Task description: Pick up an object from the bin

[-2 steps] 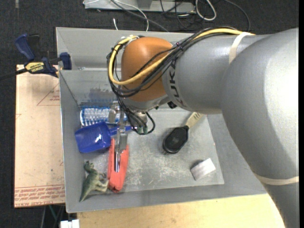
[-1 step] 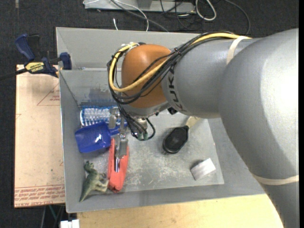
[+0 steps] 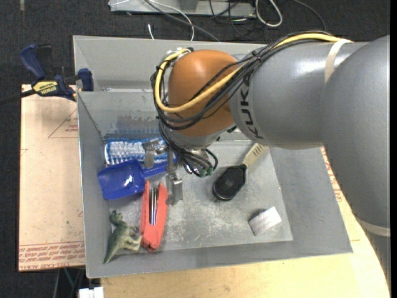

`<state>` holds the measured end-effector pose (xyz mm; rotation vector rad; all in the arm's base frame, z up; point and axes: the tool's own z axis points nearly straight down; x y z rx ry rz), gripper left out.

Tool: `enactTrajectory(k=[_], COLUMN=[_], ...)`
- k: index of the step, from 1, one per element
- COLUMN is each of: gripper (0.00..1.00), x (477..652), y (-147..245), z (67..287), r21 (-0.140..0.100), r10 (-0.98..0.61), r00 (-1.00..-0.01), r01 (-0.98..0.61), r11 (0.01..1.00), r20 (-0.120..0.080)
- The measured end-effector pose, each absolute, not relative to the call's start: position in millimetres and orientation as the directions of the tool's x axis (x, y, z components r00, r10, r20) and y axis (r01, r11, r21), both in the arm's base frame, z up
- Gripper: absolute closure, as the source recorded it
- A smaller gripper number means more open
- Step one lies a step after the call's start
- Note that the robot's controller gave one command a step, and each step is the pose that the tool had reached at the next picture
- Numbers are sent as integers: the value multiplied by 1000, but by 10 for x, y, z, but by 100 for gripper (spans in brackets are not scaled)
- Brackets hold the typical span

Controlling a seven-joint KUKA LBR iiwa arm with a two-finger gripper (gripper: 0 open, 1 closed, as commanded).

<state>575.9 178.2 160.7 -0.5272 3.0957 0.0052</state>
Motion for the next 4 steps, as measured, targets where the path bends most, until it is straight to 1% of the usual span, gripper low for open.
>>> enactTrajectory(k=[1,2,3,4], gripper=[0,0,0,0], x=[5122,5430,4891,5150], y=[2160,1992,2026,2059], z=[862,1005,737,702], r21=[1,0,3,-4], r10=[-52,-453,-412,-648], r00=[-999,-892,-911,-762], r01=[-52,-453,-412,-648], r11=[999,892,911,762], r20=[6,-12,-7,-17])
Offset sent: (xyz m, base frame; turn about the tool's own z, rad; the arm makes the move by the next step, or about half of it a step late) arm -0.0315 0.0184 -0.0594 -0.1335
